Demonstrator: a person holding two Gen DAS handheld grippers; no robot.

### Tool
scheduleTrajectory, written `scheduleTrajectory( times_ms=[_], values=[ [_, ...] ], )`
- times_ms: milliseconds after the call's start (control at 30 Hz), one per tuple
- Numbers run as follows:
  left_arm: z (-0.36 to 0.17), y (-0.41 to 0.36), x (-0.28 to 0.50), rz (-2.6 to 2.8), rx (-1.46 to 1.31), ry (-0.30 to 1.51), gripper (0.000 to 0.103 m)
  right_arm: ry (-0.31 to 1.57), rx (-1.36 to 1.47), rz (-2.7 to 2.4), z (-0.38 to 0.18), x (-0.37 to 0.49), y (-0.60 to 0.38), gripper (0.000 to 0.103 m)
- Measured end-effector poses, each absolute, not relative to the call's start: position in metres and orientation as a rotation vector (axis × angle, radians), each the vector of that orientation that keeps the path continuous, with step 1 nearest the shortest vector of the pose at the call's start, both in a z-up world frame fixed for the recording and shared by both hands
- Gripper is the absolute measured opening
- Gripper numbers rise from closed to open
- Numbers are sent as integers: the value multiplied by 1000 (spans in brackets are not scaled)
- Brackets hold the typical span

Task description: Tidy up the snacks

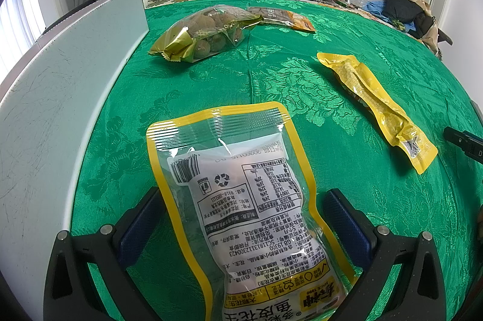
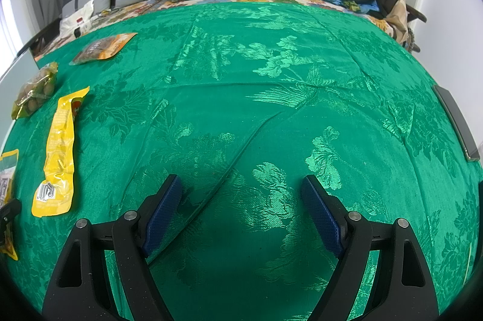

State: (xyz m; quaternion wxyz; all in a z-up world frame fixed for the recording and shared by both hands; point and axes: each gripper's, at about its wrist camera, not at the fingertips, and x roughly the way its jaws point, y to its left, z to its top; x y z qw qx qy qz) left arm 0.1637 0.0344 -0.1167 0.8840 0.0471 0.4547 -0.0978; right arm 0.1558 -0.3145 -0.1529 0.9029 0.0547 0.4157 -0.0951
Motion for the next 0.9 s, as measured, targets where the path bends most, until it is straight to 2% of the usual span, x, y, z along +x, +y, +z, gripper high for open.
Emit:
scheduleTrajectory(
  times_ms=[267,400,467,533,600,733,833,900],
  values=[
    [-118,31,166,-200,106,949,103,860,113,-196,-153,156,-315,85],
    [-113,30,170,-226,134,1033,101,904,96,-139,-149,161,-317,84],
    [-110,31,170,-242,129,1050,93,959,174,-84,-140,165,-324,82],
    [-108,31,167,-245,137,1049,78,955,316,18,-121,167,-323,82],
    [-105,29,164,-250,143,1057,62,991,329,138,-105,179,-296,83],
    [-103,36,160,-241,85,1080,57,1077,180,312,-98,209,-211,83],
    [-98,49,149,-248,7,1088,56,1136,36,284,-116,233,-160,82],
    [-88,60,137,-257,-41,1077,56,1191,8,246,-131,243,-147,78]
  ],
)
